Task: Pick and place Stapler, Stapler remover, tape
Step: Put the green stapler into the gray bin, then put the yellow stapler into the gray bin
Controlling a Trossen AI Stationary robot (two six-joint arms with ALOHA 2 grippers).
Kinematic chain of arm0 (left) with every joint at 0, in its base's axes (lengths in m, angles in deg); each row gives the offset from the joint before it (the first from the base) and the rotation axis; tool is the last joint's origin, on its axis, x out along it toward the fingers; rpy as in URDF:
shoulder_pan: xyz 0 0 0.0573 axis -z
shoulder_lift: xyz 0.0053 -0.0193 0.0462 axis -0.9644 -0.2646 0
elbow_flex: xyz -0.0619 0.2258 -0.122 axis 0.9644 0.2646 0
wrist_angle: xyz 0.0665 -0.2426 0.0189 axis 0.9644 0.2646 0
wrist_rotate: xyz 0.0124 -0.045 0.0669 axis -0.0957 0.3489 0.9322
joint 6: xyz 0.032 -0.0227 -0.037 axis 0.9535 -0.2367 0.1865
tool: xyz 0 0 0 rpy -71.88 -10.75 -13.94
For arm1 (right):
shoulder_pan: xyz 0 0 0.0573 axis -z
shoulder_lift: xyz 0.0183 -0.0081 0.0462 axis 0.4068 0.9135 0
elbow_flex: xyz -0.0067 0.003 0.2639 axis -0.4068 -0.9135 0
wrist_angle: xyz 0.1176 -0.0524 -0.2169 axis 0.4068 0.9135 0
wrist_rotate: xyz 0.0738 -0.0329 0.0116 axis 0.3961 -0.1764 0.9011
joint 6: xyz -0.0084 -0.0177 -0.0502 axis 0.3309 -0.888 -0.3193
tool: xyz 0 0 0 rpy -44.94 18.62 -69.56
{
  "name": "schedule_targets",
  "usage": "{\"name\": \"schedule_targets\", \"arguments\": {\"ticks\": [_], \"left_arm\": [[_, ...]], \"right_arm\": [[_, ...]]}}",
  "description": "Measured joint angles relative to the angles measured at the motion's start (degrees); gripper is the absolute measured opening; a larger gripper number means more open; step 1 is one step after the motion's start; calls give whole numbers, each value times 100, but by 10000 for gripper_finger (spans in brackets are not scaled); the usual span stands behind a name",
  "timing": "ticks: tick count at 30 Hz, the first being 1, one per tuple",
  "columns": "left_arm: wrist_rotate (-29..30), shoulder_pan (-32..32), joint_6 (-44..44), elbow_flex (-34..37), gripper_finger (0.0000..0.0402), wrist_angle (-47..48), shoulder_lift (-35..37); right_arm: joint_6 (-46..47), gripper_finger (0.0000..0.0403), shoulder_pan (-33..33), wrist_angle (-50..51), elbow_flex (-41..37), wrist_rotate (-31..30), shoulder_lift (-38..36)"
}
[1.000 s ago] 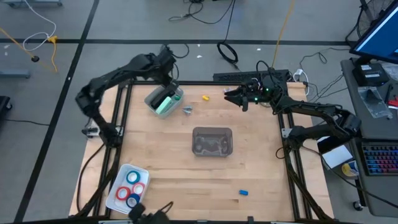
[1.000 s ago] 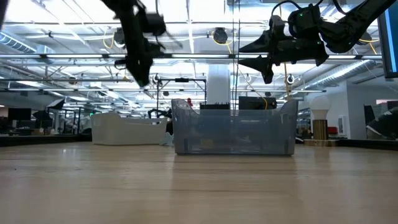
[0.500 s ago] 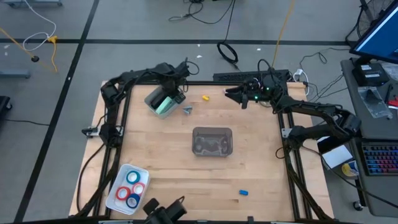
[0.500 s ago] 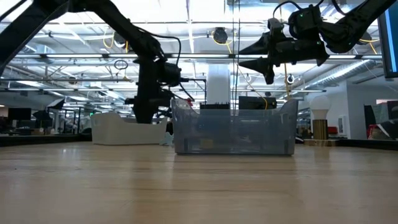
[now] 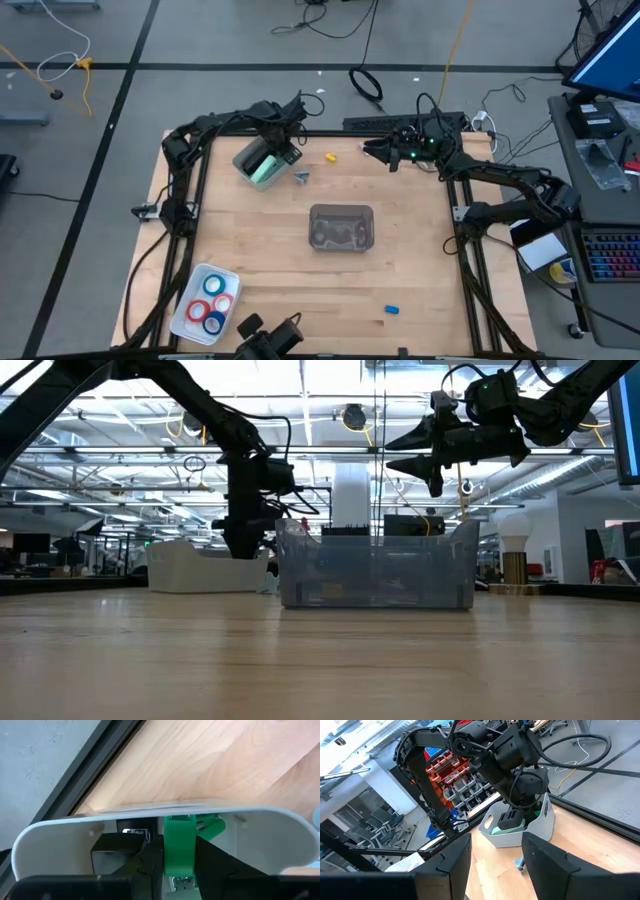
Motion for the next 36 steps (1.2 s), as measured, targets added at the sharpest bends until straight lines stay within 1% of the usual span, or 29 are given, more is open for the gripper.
{"name": "schedule_targets", "arguments": {"ticks": [3,6,10,13,15,17,20,24,27,31,36], "left_arm": [[0,4,108,0,98,-6,0],[-4,4,160,0,112,-29,0],[-4,4,196,0,154,-48,0],[-2,5,191,0,186,-48,0],[-8,7,187,0,203,-46,14],[-11,7,180,-2,216,-44,69],[-9,7,179,-2,228,-42,258],[-8,39,181,-4,231,-62,755],[-23,39,216,-4,232,-206,1255],[-178,18,263,-9,232,-658,1976],[-458,-82,276,-11,232,-1121,2718]], "right_arm": [[0,167,0,0,0,0,0],[0,167,0,-2,0,0,0],[0,167,0,-18,0,0,0],[-2,167,-3,-255,-2,3,0],[-4,167,-34,-500,2,5,0],[-92,167,-81,-378,134,-4,0],[-561,166,-178,329,526,-87,1],[-1591,166,-319,2050,1344,-597,159],[-2185,166,-386,2969,2010,-1029,475],[-2588,166,-389,3348,2686,-1027,1080],[-2728,166,-387,3664,3298,-1005,1940]]}}
